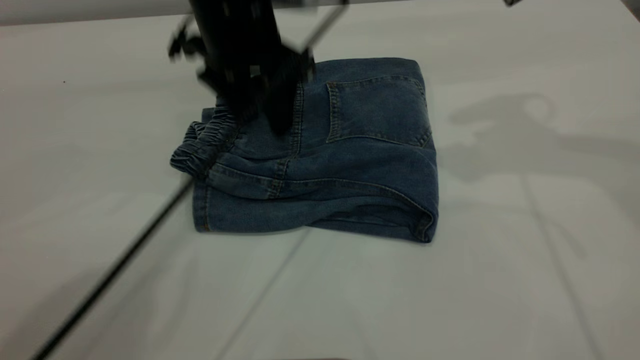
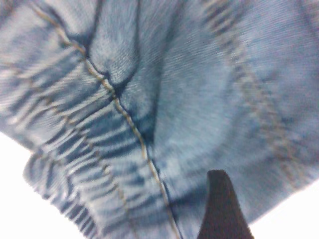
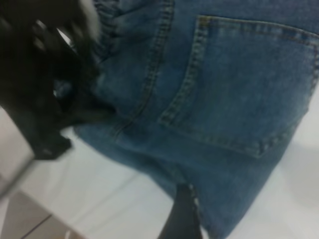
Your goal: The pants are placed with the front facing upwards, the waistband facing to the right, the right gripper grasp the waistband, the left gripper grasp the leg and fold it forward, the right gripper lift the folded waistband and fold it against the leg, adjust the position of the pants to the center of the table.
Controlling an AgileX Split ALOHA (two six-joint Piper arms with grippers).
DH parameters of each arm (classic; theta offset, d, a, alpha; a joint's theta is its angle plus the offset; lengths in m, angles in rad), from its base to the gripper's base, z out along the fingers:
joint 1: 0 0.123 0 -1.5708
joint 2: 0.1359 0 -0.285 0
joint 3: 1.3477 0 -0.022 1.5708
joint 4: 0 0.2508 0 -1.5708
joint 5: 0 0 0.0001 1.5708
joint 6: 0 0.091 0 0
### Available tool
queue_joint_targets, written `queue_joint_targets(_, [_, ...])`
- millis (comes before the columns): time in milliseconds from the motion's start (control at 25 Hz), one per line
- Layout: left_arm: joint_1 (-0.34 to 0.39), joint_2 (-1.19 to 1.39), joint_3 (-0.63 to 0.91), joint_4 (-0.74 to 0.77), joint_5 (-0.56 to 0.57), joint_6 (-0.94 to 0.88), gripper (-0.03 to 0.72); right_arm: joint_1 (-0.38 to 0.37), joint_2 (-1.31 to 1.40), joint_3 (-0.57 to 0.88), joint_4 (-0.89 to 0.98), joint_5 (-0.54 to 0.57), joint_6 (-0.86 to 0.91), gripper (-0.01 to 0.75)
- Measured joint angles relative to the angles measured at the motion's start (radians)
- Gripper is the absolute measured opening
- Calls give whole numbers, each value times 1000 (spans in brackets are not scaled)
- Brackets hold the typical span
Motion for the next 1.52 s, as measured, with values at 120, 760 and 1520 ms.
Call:
queue_joint_targets(120, [0, -140, 0, -1, 59, 45, 410, 0, -87, 0, -41, 94, 0, 557])
queue_joint_targets(760, [0, -860, 30, -2, 278, 46, 410, 0, -767, 0, -440, 351, 296, 557])
queue_joint_targets(1520, [0, -1722, 978, 136, 208, -223, 410, 0, -1557, 695, -653, 341, 515, 557])
